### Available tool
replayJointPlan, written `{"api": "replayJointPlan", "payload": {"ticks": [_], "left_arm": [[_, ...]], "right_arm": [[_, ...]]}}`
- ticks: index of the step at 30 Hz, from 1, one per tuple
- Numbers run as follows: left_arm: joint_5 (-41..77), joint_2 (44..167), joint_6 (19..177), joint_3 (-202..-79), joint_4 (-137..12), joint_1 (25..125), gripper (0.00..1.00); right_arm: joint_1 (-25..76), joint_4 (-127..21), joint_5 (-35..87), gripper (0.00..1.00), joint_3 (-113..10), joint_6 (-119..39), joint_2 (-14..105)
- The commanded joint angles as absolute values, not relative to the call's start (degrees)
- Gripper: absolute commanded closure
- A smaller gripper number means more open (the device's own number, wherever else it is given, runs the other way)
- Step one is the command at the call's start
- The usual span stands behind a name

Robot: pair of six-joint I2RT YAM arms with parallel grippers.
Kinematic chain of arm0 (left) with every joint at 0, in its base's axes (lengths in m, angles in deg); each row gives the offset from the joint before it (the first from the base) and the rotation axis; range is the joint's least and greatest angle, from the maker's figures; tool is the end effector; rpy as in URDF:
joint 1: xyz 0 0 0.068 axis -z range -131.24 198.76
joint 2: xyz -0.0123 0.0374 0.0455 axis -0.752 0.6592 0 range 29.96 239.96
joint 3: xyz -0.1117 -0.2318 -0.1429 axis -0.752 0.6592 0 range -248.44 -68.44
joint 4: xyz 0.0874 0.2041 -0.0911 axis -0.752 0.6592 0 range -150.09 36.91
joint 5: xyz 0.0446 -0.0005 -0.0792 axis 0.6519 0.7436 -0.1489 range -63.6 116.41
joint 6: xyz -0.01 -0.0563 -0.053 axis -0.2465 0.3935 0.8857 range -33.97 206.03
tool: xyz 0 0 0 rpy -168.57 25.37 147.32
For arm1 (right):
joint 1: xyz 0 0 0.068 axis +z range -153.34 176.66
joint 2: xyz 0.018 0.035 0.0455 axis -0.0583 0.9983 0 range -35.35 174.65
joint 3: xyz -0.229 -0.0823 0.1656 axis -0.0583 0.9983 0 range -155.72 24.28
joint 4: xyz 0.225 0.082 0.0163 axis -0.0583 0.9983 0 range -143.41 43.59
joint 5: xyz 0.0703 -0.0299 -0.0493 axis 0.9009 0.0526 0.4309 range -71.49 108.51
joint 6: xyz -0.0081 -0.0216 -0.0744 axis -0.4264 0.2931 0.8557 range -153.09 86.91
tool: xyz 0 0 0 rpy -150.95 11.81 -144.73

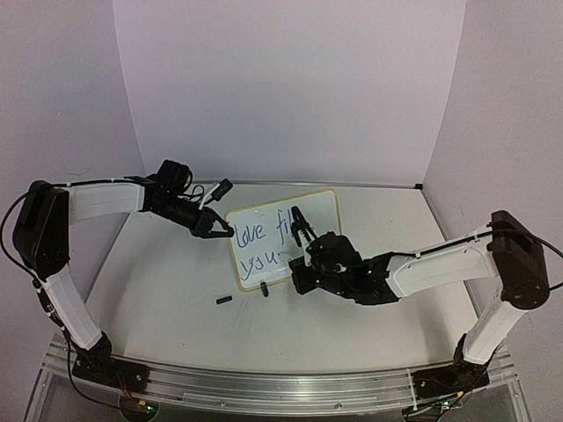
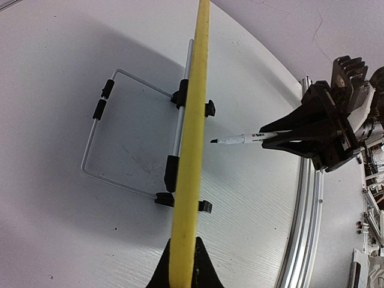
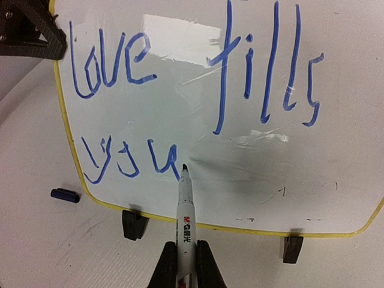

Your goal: Write a sentence on the whiteboard

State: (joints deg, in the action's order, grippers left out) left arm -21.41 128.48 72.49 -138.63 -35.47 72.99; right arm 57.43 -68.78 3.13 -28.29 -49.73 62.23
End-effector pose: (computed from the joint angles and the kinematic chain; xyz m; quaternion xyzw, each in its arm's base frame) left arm 0.3061 -0.1918 0.2493 0.4024 0.7784 -0.4097 0.2534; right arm 0.1997 0.3206 0.2143 -0.2594 0.8192 0.2213 0.4611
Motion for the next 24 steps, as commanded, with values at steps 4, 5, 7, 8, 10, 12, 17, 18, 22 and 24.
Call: {"api": "replayJointPlan", "payload": {"ticks": [4, 5, 7, 8, 10, 12, 17, 18, 22, 24], "left_arm": [[-16.4, 127.6, 69.5, -140.4, -33.1, 73.4, 1.00], [-16.4, 127.6, 69.5, -140.4, -33.2, 73.4, 1.00], [-16.4, 127.6, 69.5, -140.4, -33.1, 73.4, 1.00], [-16.4, 127.6, 69.5, -140.5, -33.1, 73.4, 1.00], [-16.4, 127.7, 69.5, -140.4, -33.2, 73.4, 1.00], [-16.4, 127.6, 69.5, -140.5, -33.1, 73.4, 1.00], [-16.5, 127.6, 69.5, -140.5, -33.1, 73.4, 1.00], [-16.5, 127.6, 69.5, -140.5, -33.1, 73.5, 1.00], [-16.4, 127.6, 69.5, -140.5, -33.1, 73.4, 1.00], [-16.4, 127.6, 69.5, -140.5, -33.1, 73.5, 1.00]], "right_arm": [[57.2, -69.1, 0.5, 1.00, -31.0, -47.0, 61.5], [57.2, -69.1, 0.5, 1.00, -31.3, -46.8, 61.7], [57.2, -69.1, 0.6, 1.00, -32.0, -46.3, 62.5], [57.2, -69.1, 0.7, 1.00, -32.4, -46.2, 62.7], [57.2, -69.2, 0.8, 1.00, -33.0, -45.9, 63.4], [57.2, -69.2, 0.8, 1.00, -33.5, -45.7, 64.0], [57.0, -69.2, 0.6, 1.00, -33.3, -46.3, 65.0], [57.0, -69.2, 0.5, 1.00, -33.1, -46.5, 65.0], [57.0, -69.1, 0.4, 1.00, -31.9, -47.5, 64.8], [57.0, -69.1, 0.4, 1.00, -31.2, -47.9, 64.6]]}}
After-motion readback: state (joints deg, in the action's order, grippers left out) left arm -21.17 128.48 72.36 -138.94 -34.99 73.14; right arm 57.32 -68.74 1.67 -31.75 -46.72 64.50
